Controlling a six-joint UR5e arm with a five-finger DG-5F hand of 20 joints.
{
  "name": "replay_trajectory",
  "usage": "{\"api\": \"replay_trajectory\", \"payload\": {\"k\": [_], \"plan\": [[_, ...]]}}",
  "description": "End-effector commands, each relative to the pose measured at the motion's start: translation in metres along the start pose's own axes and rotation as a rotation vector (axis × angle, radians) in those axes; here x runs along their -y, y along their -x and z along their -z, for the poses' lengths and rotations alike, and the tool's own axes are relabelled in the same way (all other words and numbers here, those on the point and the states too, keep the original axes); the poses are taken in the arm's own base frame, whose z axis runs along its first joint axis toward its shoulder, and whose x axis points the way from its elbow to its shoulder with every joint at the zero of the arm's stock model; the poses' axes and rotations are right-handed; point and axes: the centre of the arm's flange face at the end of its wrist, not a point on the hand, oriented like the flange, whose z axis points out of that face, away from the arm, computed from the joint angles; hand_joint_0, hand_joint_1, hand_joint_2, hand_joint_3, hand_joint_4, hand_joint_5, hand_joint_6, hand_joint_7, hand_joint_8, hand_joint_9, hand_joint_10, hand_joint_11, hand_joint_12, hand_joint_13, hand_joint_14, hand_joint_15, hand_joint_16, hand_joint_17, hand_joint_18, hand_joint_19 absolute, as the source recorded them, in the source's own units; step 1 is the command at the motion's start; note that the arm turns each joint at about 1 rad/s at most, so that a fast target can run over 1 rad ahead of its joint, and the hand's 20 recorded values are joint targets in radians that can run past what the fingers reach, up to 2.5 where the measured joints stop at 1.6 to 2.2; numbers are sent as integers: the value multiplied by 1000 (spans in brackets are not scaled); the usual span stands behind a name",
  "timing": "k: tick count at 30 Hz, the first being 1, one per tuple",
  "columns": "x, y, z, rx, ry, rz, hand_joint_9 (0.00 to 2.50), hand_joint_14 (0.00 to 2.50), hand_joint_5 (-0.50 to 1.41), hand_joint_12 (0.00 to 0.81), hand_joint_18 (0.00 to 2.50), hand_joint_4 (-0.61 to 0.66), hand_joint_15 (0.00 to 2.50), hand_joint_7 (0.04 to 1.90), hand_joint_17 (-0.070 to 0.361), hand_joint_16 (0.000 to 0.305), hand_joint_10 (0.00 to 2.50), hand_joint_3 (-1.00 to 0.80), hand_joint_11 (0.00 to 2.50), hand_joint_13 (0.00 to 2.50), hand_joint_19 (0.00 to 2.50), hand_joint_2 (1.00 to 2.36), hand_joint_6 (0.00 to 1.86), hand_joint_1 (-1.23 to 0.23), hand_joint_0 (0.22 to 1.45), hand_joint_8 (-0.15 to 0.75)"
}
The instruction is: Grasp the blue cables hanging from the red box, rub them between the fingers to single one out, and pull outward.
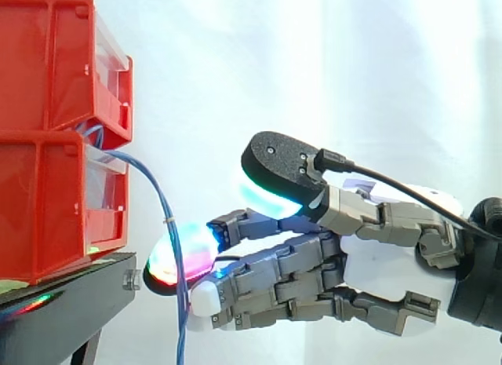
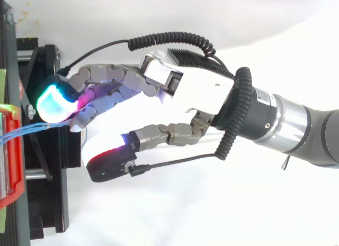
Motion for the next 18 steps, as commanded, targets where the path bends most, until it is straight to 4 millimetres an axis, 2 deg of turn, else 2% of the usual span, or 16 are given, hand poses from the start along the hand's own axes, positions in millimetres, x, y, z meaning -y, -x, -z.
{"api": "replay_trajectory", "payload": {"k": [1, 9, 14, 18], "plan": [[2, 0, 1, 2, -11, 0, 742, 13, -147, 341, 309, 256, 340, 773, 125, 56, 12, -500, 384, 532, 263, 1000, 502, -568, 485, 235], [4, 5, 0, 16, -20, 2, 741, 18, -143, 389, 355, 217, 470, 855, 141, 63, 17, -500, 980, 576, 312, 1000, 503, -575, 443, 269], [4, 8, -1, 21, -17, 1, 686, 18, -145, 382, 346, 200, 491, 856, 139, 62, 16, -500, 1008, 546, 335, 1000, 503, -581, 436, 270], [5, 11, -2, 23, -13, -1, 532, 19, -152, 382, 335, 185, 482, 859, 137, 61, 16, -500, 893, 505, 337, 1000, 503, -586, 435, 263]]}}
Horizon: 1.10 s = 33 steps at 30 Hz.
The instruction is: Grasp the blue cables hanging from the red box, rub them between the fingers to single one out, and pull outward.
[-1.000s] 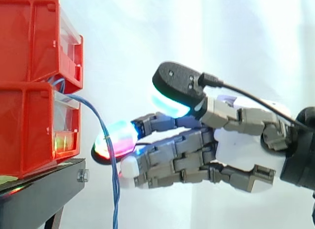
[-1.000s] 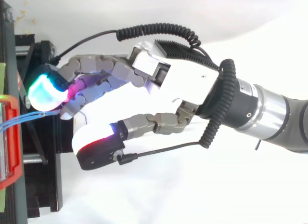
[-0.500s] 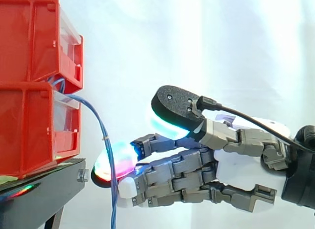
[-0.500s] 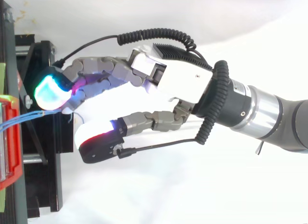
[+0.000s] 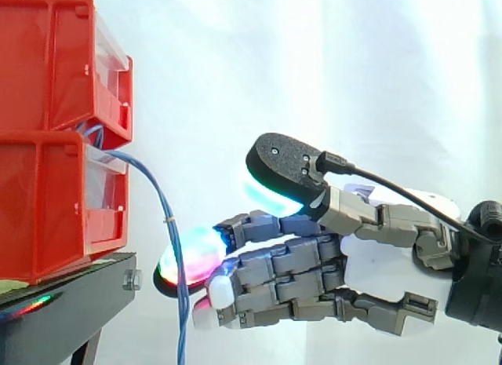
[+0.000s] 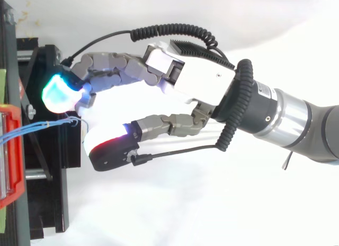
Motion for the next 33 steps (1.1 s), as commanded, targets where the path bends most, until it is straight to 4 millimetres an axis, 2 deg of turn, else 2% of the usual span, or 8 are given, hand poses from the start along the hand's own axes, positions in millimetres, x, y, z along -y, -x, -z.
{"api": "replay_trajectory", "payload": {"k": [1, 4, 9, 11, 13, 15, 25, 33], "plan": [[1, 4, -2, 4, 3, -3, 410, 17, -160, 381, 325, 192, 460, 856, 136, 61, 14, -500, 685, 482, 334, 1000, 502, -587, 435, 256], [-1, 4, -3, 7, 9, -11, 204, 16, -175, 388, 303, 208, 415, 854, 136, 61, 9, -500, 341, 429, 323, 1000, 503, -584, 432, 247], [-14, 8, -17, 7, 16, -18, 187, 14, -182, 389, 279, 222, 372, 839, 135, 60, 5, -500, 201, 405, 294, 1000, 503, -584, 432, 249], [-17, 8, -20, 0, 7, -11, 269, 14, -182, 385, 272, 222, 368, 831, 132, 59, 6, -500, 220, 413, 299, 1001, 502, -597, 442, 247], [-18, 8, -21, 1, 6, -9, 541, 14, -174, 371, 306, 241, 366, 824, 123, 55, 9, -500, 307, 494, 295, 1000, 502, -610, 468, 251], [-19, 5, -20, -3, 7, -7, 596, 15, -172, 362, 311, 245, 375, 821, 120, 54, 12, -495, 333, 524, 299, 1000, 503, -613, 479, 249], [-17, -4, -12, -12, -14, -1, 734, 16, -159, 342, 413, 260, 400, 817, 109, 48, 12, -486, 388, 633, 335, 1000, 502, -605, 511, 243], [-6, -15, 6, -11, -37, -2, 795, 18, -154, 336, 445, 267, 408, 816, 104, 46, 13, -480, 408, 669, 342, 1001, 502, -598, 521, 248]]}}
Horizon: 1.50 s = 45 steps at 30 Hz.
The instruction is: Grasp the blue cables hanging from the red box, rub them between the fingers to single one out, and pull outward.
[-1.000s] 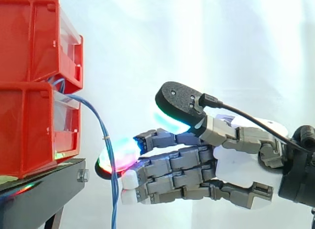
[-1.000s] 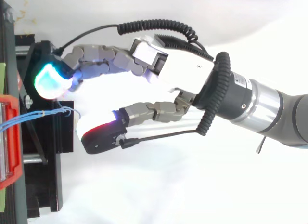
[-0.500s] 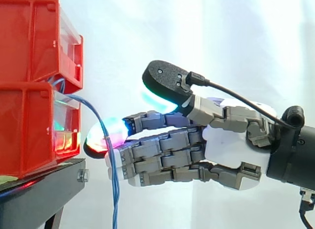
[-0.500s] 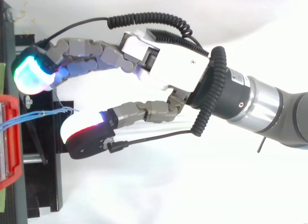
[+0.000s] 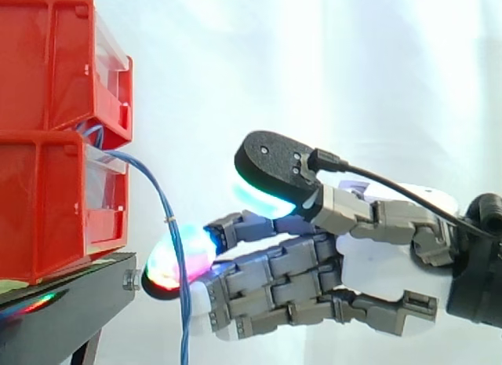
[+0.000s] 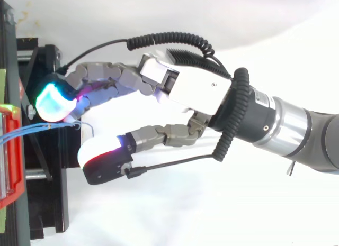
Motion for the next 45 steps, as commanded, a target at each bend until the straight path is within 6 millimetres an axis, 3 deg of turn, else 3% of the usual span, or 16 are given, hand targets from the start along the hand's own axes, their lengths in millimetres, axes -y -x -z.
{"api": "replay_trajectory", "payload": {"k": [1, 6, 10, 15, 29, 38, 45], "plan": [[4, -6, 7, -2, -5, -4, 796, 16, -154, 337, 446, 266, 412, 815, 104, 46, 13, -480, 413, 671, 342, 1001, 503, -597, 522, 247], [20, -19, 8, -4, 4, -14, 815, 16, -152, 335, 449, 268, 411, 816, 102, 45, 14, -481, 407, 677, 351, 1002, 502, -594, 527, 247], [44, -38, 0, 6, 26, -68, 829, 16, -150, 334, 455, 267, 409, 816, 101, 45, 13, -480, 418, 684, 351, 1001, 502, -591, 530, 245], [42, -42, -7, 5, 36, -95, 881, 17, -147, 325, 487, 273, 414, 813, 98, 43, 13, -473, 425, 718, 359, 1002, 502, -580, 543, 241], [37, -49, -5, -6, 43, -146, 1053, 19, -136, 319, 561, 284, 472, 842, 91, 40, 18, -449, 584, 828, 394, 1003, 503, -565, 573, 243], [35, -51, -4, -10, 42, -208, 1117, 22, -116, 322, 591, 294, 515, 962, 91, 40, 23, -441, 716, 864, 429, 1004, 503, -566, 583, 239], [20, -45, -6, -36, 35, -227, 1120, 23, -103, 326, 604, 281, 539, 1054, 92, 41, 23, -436, 767, 873, 453, 1005, 503, -570, 587, 239]]}}
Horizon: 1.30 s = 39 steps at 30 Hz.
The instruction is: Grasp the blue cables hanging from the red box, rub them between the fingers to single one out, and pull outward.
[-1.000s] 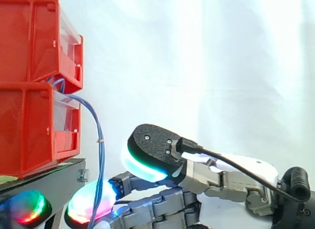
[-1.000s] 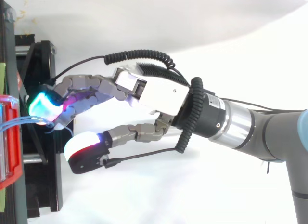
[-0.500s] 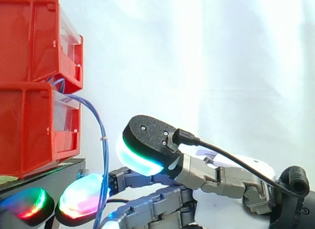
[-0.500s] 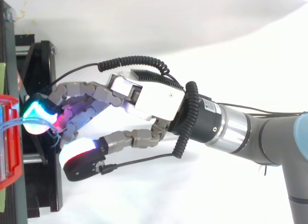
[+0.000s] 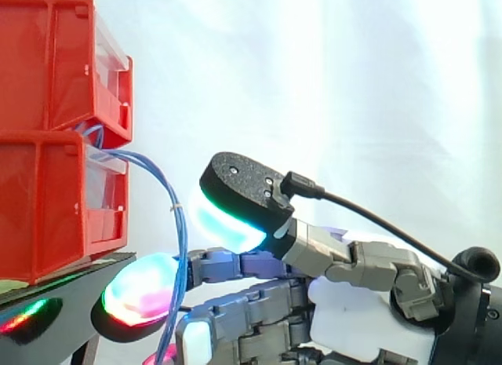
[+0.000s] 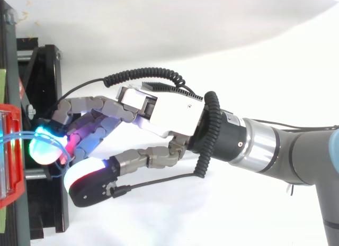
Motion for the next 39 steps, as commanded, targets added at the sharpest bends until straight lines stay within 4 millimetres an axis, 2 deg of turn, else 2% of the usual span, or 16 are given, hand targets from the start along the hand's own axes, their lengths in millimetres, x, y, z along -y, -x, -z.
{"api": "replay_trajectory", "payload": {"k": [1, 10, 16, 21, 26, 31, 37, 39], "plan": [[-7, 2, 0, -12, -15, 3, 1122, 22, -102, 326, 606, 276, 540, 1072, 92, 41, 22, -434, 754, 875, 461, 1005, 503, -571, 588, 239], [-30, 7, -3, -17, -33, 13, 1123, 22, -90, 327, 613, 251, 544, 1167, 93, 41, 23, -431, 790, 875, 464, 1006, 502, -576, 593, 235], [-37, 8, -2, -24, -51, 7, 1125, 22, -84, 328, 619, 234, 556, 1214, 93, 41, 21, -432, 807, 879, 470, 1005, 501, -577, 595, 236], [-47, 18, -3, -24, -81, 2, 1148, 23, -77, 327, 625, 225, 560, 1247, 93, 41, 23, -433, 845, 883, 477, 1005, 501, -577, 595, 233], [-45, 25, 2, -34, -144, -10, 1159, 23, -70, 327, 628, 213, 561, 1306, 93, 41, 21, -433, 872, 886, 481, 1005, 500, -578, 596, 237], [-42, 31, 6, -38, -190, -34, 1171, 22, -76, 330, 636, 198, 554, 1244, 93, 42, 23, -433, 886, 887, 488, 1005, 551, -587, 597, 238], [-69, 36, 4, -40, -200, -28, 1162, 22, -85, 328, 640, 193, 565, 1175, 93, 41, 23, -431, 880, 884, 489, 1006, 607, -610, 600, 239], [-72, 35, 4, -43, -204, -23, 1162, 22, -87, 332, 641, 190, 554, 1150, 93, 41, 19, -434, 879, 885, 493, 1006, 621, -614, 600, 239]]}}
